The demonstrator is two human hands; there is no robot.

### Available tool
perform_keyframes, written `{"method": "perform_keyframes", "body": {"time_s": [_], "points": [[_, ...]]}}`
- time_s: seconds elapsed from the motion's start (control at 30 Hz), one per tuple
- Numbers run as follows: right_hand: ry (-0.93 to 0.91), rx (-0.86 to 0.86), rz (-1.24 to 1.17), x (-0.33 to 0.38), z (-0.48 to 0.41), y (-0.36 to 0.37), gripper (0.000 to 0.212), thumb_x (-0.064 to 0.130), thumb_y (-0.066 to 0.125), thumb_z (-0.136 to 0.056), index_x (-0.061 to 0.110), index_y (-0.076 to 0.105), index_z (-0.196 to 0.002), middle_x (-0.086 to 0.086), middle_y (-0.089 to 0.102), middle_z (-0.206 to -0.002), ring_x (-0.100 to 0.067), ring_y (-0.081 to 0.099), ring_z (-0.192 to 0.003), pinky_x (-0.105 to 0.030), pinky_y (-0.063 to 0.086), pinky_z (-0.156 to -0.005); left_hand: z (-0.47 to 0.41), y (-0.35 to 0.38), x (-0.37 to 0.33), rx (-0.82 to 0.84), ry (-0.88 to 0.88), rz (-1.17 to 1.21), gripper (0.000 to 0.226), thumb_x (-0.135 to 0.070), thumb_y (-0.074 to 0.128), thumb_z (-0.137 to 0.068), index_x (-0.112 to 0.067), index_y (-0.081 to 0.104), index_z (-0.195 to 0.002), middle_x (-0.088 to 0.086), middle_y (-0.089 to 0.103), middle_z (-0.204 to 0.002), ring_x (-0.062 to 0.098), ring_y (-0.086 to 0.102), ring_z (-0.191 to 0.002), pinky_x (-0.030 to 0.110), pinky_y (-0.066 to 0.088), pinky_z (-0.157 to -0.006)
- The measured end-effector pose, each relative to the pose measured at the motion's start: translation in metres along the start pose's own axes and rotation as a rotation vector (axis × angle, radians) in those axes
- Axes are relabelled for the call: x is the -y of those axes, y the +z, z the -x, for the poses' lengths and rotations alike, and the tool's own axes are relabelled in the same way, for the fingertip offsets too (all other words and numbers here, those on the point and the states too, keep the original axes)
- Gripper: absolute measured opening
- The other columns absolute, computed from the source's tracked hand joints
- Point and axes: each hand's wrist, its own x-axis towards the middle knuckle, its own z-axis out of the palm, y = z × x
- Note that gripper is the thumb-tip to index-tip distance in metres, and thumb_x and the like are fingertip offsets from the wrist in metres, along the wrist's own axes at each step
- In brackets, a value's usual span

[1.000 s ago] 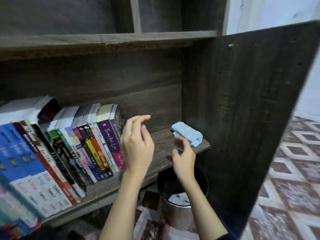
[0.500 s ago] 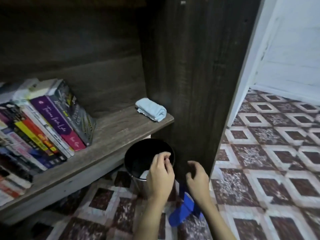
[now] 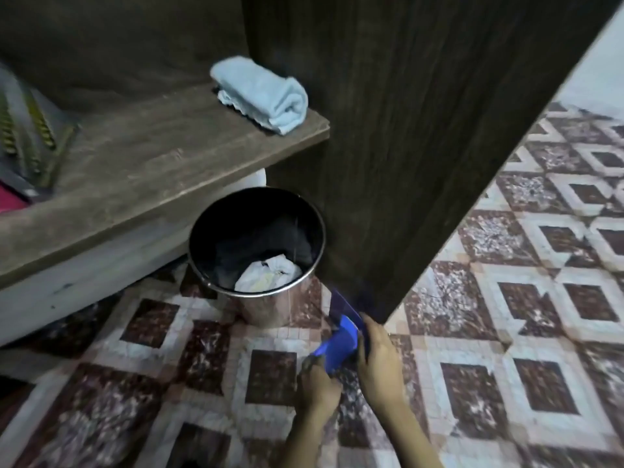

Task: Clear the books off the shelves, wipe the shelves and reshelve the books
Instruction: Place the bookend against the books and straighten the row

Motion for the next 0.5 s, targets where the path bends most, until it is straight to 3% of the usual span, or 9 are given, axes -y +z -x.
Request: {"method": "perform_keyframes", "body": {"time_s": [0.1, 0.2, 0.33, 0.4, 0.5], "points": [[0.020, -0.090, -0.006, -0.005, 0.002, 0.009, 0.048, -0.010, 0.050, -0.082, 0.007, 0.057, -0.126, -0.014, 0.063, -0.117, -0.036, 0.060, -0.102, -0.043, 0.046, -0.081, -0.018, 0.013, 0.004, -0.040, -0.030, -0.020, 0.061, -0.010, 0.048, -0.088, -0.013, 0.030, -0.147, 0.008, 0.022, -0.154, 0.021, 0.030, -0.138, 0.023, 0.023, -0.108], [-0.023, -0.194, 0.034, -0.008, 0.000, 0.017, 0.046, -0.004, 0.049, -0.071, 0.006, 0.064, -0.113, -0.014, 0.066, -0.100, -0.037, 0.064, -0.083, -0.043, 0.050, -0.065, -0.038, 0.021, 0.010, -0.075, -0.085, -0.077, 0.065, -0.014, 0.049, -0.090, -0.011, 0.022, -0.149, 0.008, 0.014, -0.157, 0.022, 0.020, -0.142, 0.025, 0.015, -0.112], [-0.110, -0.281, 0.142, -0.015, -0.002, 0.025, 0.040, 0.003, 0.044, -0.066, 0.005, 0.064, -0.100, -0.012, 0.066, -0.086, -0.036, 0.062, -0.063, -0.036, 0.048, -0.046, -0.045, 0.032, 0.021, -0.158, -0.109, -0.204, 0.061, -0.021, 0.055, -0.086, -0.013, 0.035, -0.143, 0.007, 0.024, -0.151, 0.028, 0.031, -0.132, 0.029, 0.023, -0.108], [-0.134, -0.294, 0.168, -0.017, -0.003, 0.026, 0.043, 0.010, 0.035, -0.067, 0.005, 0.063, -0.099, -0.012, 0.065, -0.083, -0.036, 0.061, -0.059, -0.036, 0.048, -0.043, -0.043, 0.035, 0.023, -0.228, -0.084, -0.208, 0.056, -0.024, 0.063, -0.083, -0.012, 0.045, -0.135, 0.011, 0.036, -0.142, 0.031, 0.037, -0.125, 0.034, 0.029, -0.103], [-0.119, -0.289, 0.185, -0.018, -0.005, 0.027, 0.042, 0.009, 0.037, -0.067, 0.005, 0.063, -0.100, -0.012, 0.066, -0.083, -0.035, 0.060, -0.056, -0.035, 0.047, -0.040, -0.042, 0.041, 0.028, -0.237, -0.052, -0.239, 0.055, -0.021, 0.072, -0.078, -0.006, 0.050, -0.126, 0.015, 0.045, -0.129, 0.032, 0.041, -0.118, 0.035, 0.033, -0.097]]}}
